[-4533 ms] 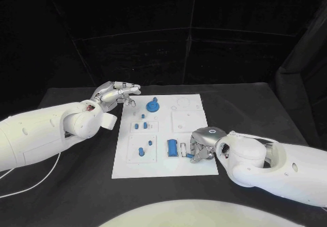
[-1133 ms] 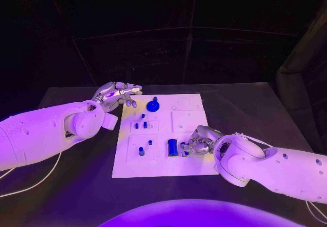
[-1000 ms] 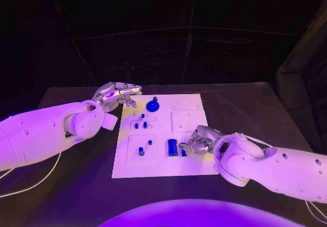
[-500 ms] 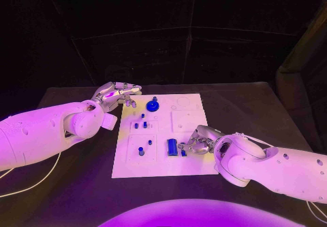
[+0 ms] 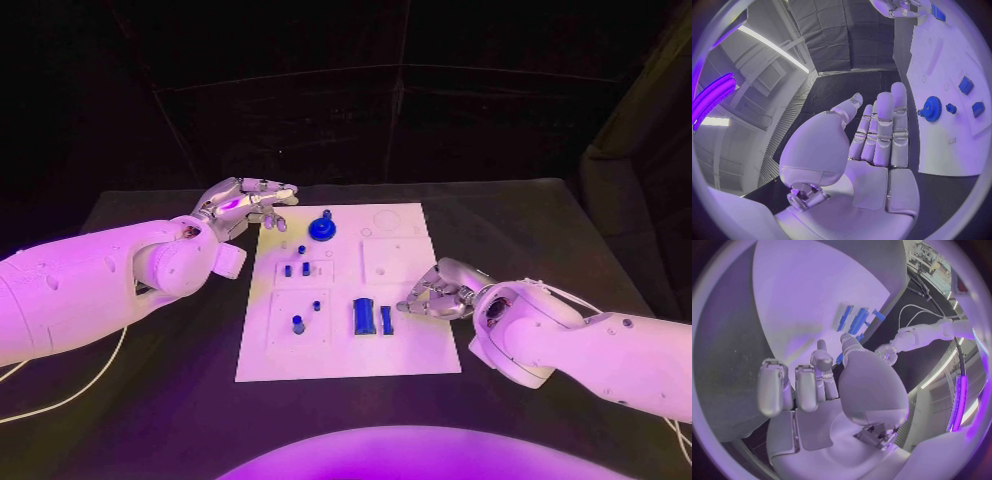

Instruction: Assemble the parts on the task board

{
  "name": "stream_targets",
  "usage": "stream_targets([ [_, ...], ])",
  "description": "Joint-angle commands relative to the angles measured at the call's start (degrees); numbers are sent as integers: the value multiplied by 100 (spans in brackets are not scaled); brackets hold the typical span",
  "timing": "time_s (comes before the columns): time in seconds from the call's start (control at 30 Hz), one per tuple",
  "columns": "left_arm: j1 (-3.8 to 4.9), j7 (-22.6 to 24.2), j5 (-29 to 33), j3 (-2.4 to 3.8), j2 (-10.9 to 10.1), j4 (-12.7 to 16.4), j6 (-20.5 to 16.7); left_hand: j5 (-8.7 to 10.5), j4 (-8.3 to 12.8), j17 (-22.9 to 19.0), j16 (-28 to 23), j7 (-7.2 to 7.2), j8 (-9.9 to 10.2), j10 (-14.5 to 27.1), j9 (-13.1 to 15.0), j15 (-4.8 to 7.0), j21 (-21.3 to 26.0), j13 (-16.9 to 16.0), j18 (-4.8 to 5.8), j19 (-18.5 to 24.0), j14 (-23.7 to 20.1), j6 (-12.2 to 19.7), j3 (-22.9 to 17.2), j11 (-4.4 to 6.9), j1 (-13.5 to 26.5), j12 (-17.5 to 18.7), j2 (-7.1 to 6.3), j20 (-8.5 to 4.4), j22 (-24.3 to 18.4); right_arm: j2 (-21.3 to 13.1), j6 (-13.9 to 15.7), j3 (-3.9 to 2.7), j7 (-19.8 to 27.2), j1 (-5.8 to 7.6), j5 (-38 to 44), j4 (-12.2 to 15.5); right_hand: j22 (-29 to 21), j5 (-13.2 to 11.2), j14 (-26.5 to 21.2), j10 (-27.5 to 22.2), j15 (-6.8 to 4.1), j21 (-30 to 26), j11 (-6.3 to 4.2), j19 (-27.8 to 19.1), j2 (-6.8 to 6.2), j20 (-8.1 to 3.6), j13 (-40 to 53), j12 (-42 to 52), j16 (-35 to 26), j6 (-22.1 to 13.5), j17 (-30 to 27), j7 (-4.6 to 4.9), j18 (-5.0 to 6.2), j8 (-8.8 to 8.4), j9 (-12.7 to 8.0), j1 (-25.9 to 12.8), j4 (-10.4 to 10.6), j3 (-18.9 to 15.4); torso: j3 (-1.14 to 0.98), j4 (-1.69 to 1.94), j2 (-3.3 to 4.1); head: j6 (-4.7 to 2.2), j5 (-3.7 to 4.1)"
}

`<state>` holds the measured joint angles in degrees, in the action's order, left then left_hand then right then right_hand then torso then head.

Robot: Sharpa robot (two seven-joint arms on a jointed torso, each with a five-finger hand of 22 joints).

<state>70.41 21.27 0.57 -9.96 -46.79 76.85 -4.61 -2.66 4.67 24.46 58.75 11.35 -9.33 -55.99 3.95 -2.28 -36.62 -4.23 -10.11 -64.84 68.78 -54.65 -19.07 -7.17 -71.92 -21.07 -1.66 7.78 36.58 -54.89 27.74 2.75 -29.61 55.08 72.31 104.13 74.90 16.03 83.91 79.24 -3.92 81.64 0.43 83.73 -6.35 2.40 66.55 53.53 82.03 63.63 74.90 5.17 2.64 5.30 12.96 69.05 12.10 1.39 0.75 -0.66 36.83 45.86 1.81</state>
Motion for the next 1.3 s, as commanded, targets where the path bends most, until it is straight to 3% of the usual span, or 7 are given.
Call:
stream_targets([
  [0.03, 7, 140, 21, 3, 17, -45, 20, -12, -23, -14, 16, 5, -37, 25, 2, 7, 38, 4, -30, -3, -56, 17, 51, -2, 6, -48, 46, 15, -12, -28, 512, -9, 1658, 142, -2004, -252, -540, -169, 117, -574, 59, -552, 42, -367, 83, 48, -955, -1469, -592, -124, -614, 45, 213, -54, -24, 171, -23, -77, 15, -2, -61, -80, 34],
  [0.2, 6, 275, 258, 2, 82, -190, -23, -7, -73, -182, -293, -60, -133, -28, 20, 13, 265, 11, -27, 239, -379, -94, 150, 38, 82, -101, 43, 30, -140, 59, 210, -11, 3354, 451, -4114, -987, -3035, -291, -804, -1281, 211, -2616, 129, -1698, 315, 92, -1927, -2800, -2842, -310, -3214, 200, 731, -112, -76, 565, -137, -18, 45, 2, -235, -125, 60],
  [0.47, -81, 507, 861, 2, 384, -745, -31, -41, -211, -1388, -2935, -71, 5, -401, -15, -440, 2117, 65, 77, 2039, -1725, -222, 260, -78, 138, 530, 74, 442, -1312, 756, -723, -15, 4885, 718, -5885, -2645, -5266, -418, -2372, -2012, 885, -5719, 753, -2975, 481, 799, -4089, -4658, -6234, -835, -5369, 582, 763, -155, -389, 1025, -410, -19, 67, -58, -480, -301, 5],
  [0.77, -226, 787, 1110, 8, 901, -1531, -301, -7, -296, -1891, -4049, -119, 336, -102, -23, -702, 2876, 72, -14, 2651, -2011, -21, 642, -306, 189, 1209, 10, 824, -1914, 1693, -1152, -22, 5559, 766, -6516, -4031, -6387, -437, -2543, -2059, 1200, -7146, 875, -2875, 713, 1167, -5556, -4992, -7636, -1008, -6677, 635, 799, -164, -798, 851, -848, -492, 33, -64, -591, -598, 10],
  [0.87, -260, 839, 1135, 11, 1029, -1709, -362, -6, -304, -1983, -4278, -108, 407, -130, -16, -720, 2973, 63, -41, 2667, -1939, -47, 771, -322, 136, 1345, 72, 866, -2041, 1933, -1292, -25, 5661, 769, -6585, -4360, -6526, -432, -2293, -2014, 1151, -7263, 895, -2640, 818, 1134, -5807, -4992, -7721, -989, -6837, 618, 796, -167, -877, 828, -982, -566, 17, -55, -577, -696, 31],
  [0.9, -253, 534, 920, 5, 988, -1639, -197, 266, -467, -2446, -4716, -427, 933, 1594, -395, -423, 3165, 423, 312, 3808, -3449, 1597, 1086, 0, 2268, 1550, 166, 368, -2505, 1865, -883, -21, 5156, 761, -6144, -4237, -6791, -785, -4180, -3811, 931, -7515, 610, -4409, 635, 729, -6013, -5353, -8203, -2595, -7004, 287, 455, -530, -1296, -1492, -1210, -139, 39, -60, -566, -622, 15],
  [1.3, -425, 605, 702, 226, 814, -981, -1035, 266, -467, -2446, -5154, -662, 933, 2952, -395, -209, 3662, 423, 455, 4716, -4589, 2917, 1388, 239, 3930, 2107, 166, -19, -2920, 1614, -134, -97, 5389, 686, -6467, -3400, -7046, -1057, -5543, -5177, 392, -7748, 393, -5696, 635, 396, -6655, -5353, -8203, -3862, -7490, 15, 293, -530, -1296, -3308, -1210, -139, -44, 32, -565, -1005, -127],
])
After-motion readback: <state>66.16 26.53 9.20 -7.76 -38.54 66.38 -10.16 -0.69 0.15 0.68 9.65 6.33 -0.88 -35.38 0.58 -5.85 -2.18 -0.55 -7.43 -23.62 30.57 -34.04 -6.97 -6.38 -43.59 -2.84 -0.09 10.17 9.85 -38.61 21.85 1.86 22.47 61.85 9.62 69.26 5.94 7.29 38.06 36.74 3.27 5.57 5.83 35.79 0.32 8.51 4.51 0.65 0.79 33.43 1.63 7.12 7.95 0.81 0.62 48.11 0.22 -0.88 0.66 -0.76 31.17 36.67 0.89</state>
